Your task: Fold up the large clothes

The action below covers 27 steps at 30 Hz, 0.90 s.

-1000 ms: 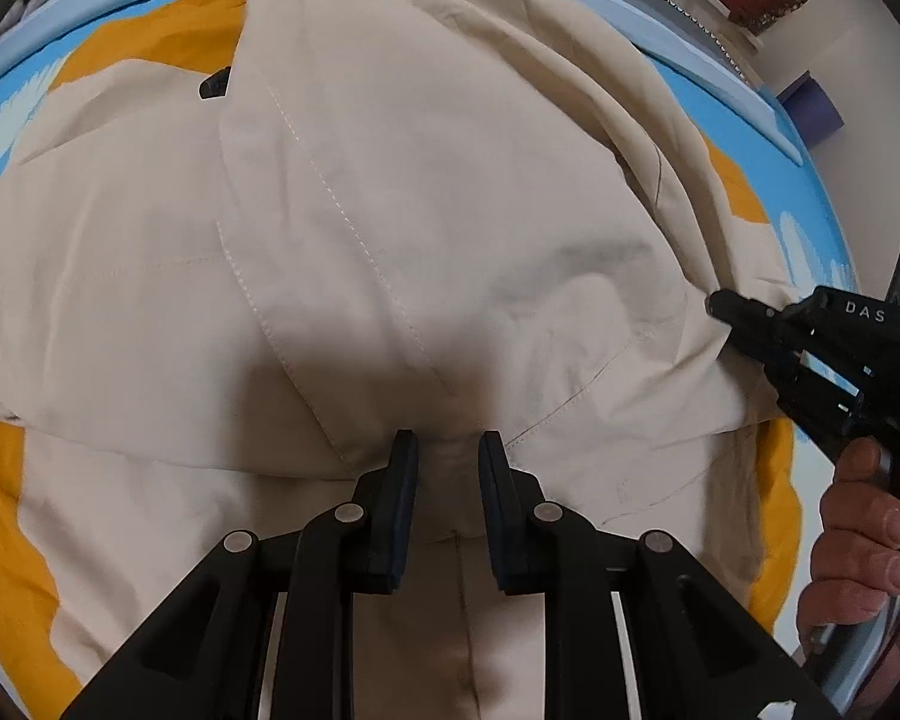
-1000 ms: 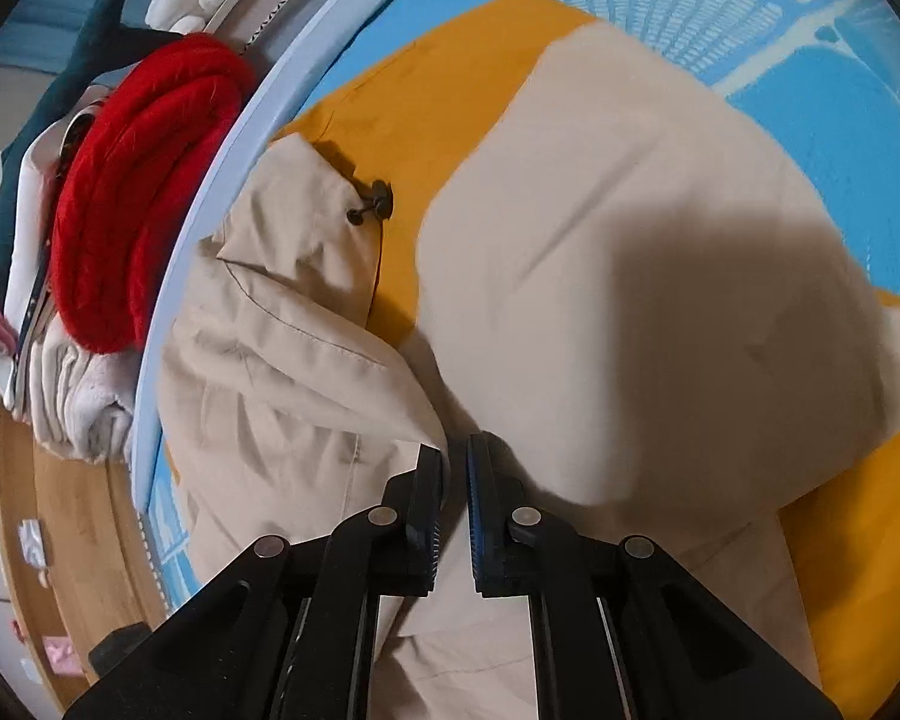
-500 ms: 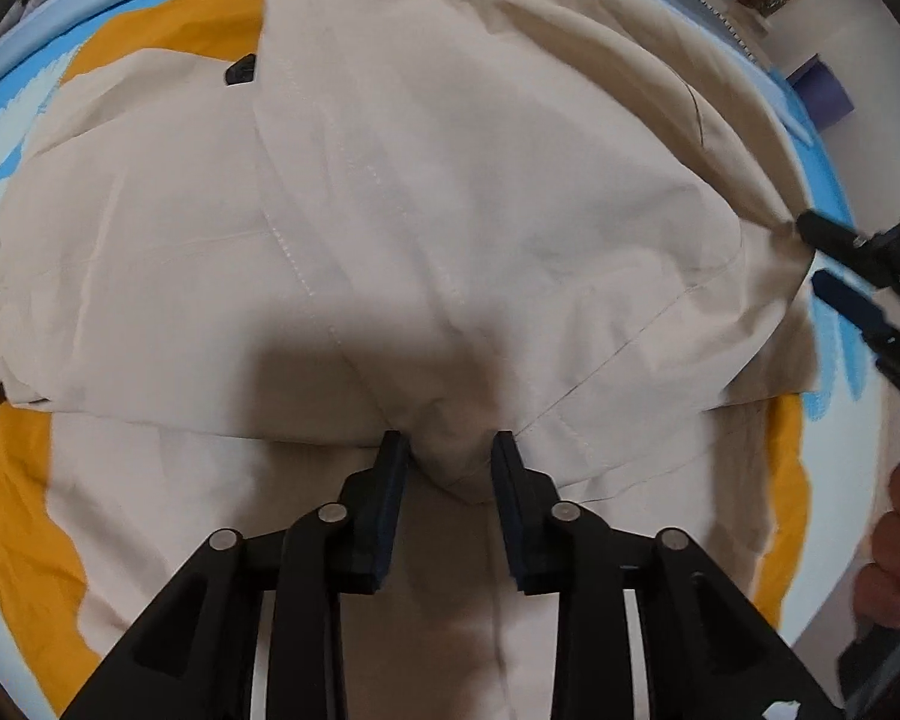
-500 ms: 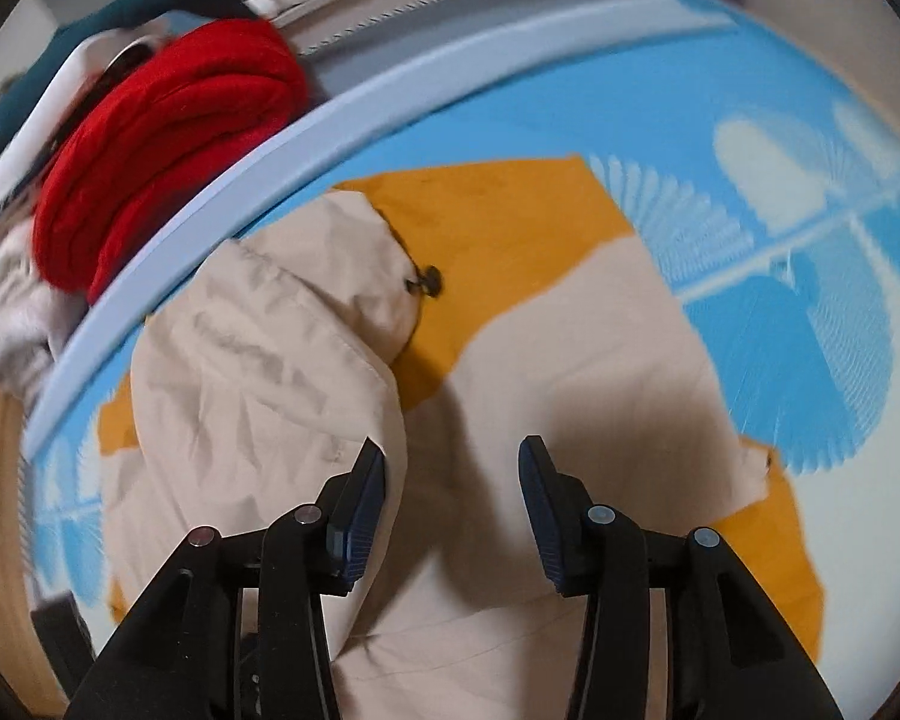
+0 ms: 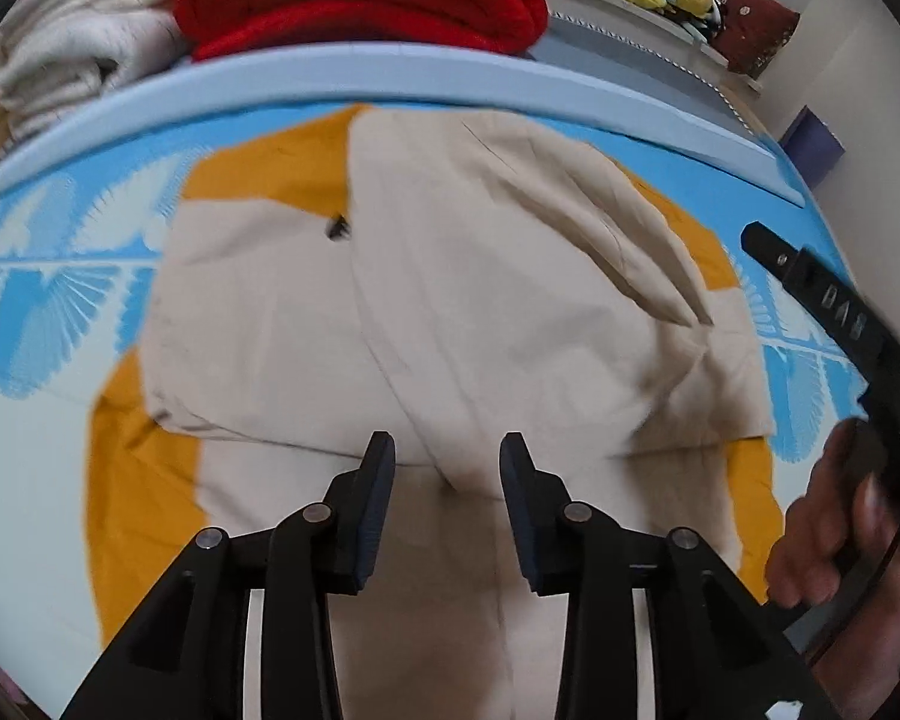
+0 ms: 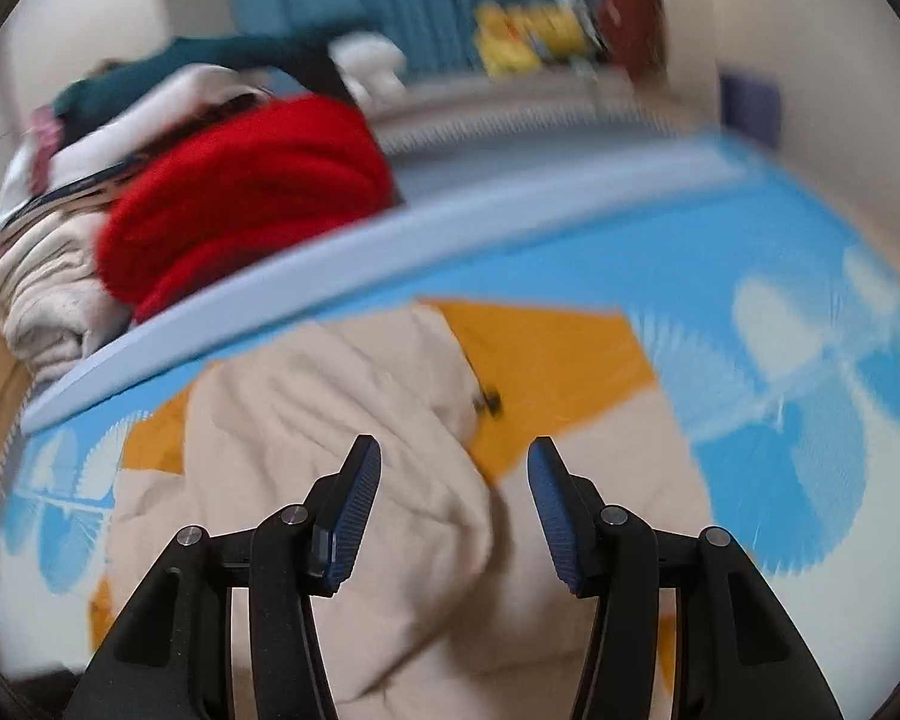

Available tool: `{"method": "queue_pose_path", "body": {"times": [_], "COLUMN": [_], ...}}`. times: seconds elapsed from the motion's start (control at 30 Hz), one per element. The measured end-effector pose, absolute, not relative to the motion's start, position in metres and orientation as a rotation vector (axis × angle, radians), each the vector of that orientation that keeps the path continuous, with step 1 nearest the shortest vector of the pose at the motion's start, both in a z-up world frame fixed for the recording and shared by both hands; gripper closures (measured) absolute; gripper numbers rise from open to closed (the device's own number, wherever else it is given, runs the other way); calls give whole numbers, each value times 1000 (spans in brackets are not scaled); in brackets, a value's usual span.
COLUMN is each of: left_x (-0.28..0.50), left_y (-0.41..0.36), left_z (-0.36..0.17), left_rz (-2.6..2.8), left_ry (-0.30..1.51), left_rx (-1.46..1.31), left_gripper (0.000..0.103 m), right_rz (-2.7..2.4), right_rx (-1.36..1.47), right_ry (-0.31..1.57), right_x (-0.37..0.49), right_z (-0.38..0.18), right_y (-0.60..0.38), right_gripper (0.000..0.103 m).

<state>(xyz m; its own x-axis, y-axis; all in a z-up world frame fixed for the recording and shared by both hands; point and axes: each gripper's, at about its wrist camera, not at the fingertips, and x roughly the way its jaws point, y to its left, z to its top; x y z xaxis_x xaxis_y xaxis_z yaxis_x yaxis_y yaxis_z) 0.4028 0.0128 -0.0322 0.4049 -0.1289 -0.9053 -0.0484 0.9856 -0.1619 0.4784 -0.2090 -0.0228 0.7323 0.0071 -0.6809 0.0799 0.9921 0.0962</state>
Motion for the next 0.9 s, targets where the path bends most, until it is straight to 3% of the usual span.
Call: {"method": "queue_pose_path", "body": {"times": [0.1,0.27,0.3,0.63,0.9], "left_x": [401,397,396,367,314], "left_y": [24,35,36,40,29], "left_z": [-27,-18,-19,22,76], "left_rz": [-53,-71,-70,-98,-54], "left_ry": [1157,1141,1144,1033,830], "left_rx": [-206,-206,-207,-194,-93], "left_gripper": [71,71,71,72,74], "right_rz": [45,99,80,79,112], "right_rx": [16,-93,-68,-46,-96], "right_ry": [734,1174,1194,1068,663], "right_x": [473,497,496,474,396], "right_z": [-33,-132,-140,-89,27], "right_y": [-180,-159,-163,-171,-187], "right_gripper": [51,51,50,51,51]}}
